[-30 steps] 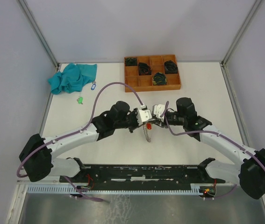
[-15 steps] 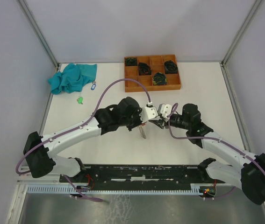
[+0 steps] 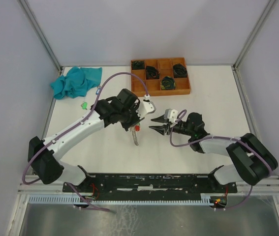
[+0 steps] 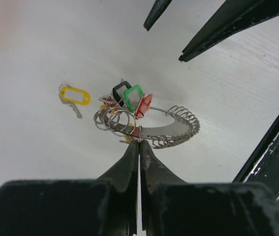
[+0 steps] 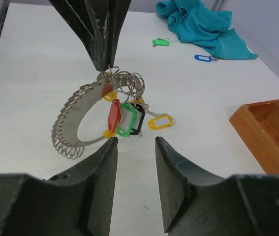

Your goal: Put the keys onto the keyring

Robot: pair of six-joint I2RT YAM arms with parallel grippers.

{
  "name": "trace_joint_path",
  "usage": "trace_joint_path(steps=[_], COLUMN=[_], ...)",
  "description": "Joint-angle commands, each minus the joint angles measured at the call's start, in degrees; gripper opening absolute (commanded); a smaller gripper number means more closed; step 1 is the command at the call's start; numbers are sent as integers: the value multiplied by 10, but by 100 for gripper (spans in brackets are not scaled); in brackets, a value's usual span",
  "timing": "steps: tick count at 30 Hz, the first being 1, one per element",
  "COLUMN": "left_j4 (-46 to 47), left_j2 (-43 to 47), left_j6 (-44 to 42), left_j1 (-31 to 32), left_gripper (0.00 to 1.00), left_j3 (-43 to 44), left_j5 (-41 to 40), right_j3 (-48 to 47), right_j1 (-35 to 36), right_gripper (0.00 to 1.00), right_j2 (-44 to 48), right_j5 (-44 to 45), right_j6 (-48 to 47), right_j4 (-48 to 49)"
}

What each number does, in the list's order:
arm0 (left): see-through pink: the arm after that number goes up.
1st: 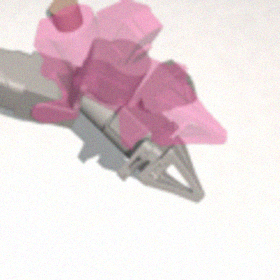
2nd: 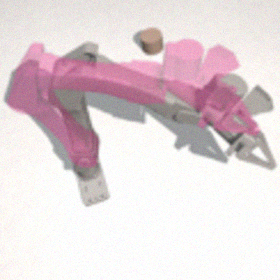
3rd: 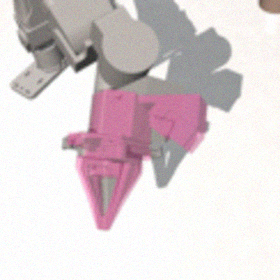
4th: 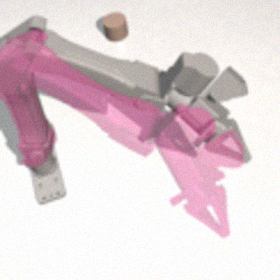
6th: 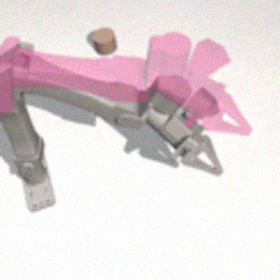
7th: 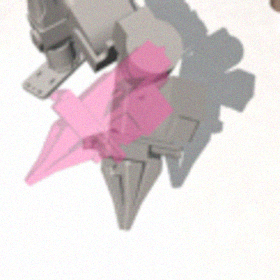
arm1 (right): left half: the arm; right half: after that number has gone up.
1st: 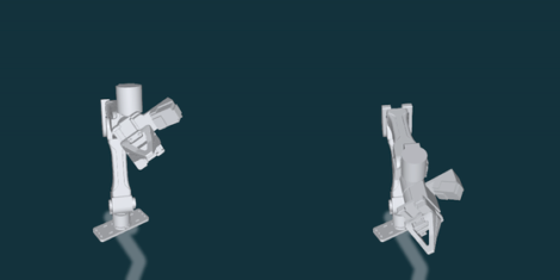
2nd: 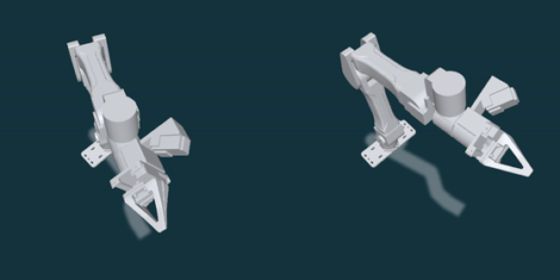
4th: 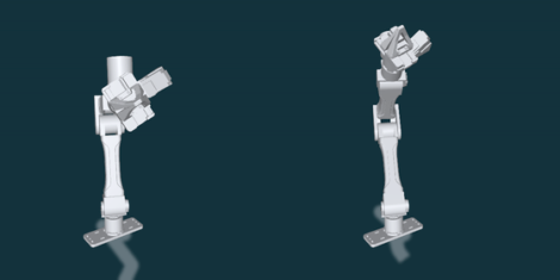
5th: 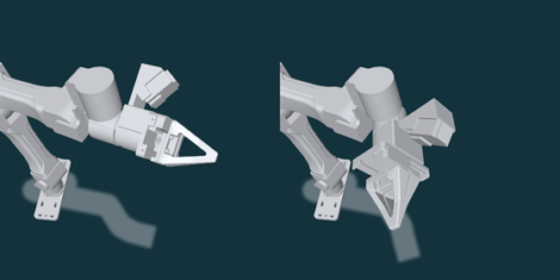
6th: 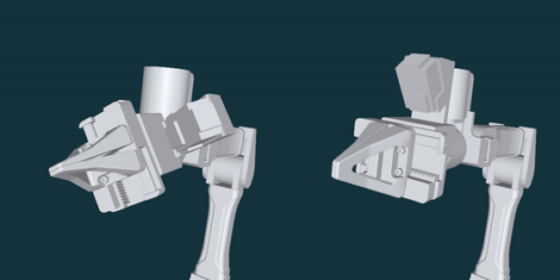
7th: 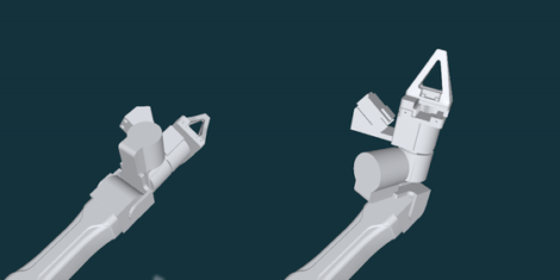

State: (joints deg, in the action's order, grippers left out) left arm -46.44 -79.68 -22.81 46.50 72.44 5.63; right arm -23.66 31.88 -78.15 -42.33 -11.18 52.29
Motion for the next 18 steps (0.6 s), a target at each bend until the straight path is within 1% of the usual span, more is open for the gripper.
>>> trace_joint_path(steps=[1, 3, 7, 12, 18], left_j4=[-41, -62, -79, -91, -85], left_j2=[-25, -40, -48, -54, -54], left_j6=[-15, -16, -21, -27, -36], left_j1=[-20, -20, -20, -20, -20], left_gripper=[3, 3, 3, 3, 3], left_j3=[67, 88, 106, 118, 119], left_j5=[73, 71, 67, 52, 72], right_j3=[-5, -7, -32, -44, -66], right_j1=[5, 5, 21, 29, 41], right_gripper=[43, 43, 42, 42, 42], right_j2=[-70, -111, -140, -145, -153], right_j5=[-35, -38, -43, -44, -57], right_j6=[104, 144, 155, 158, 169], right_j4=[219, 297, 304, 304, 304])
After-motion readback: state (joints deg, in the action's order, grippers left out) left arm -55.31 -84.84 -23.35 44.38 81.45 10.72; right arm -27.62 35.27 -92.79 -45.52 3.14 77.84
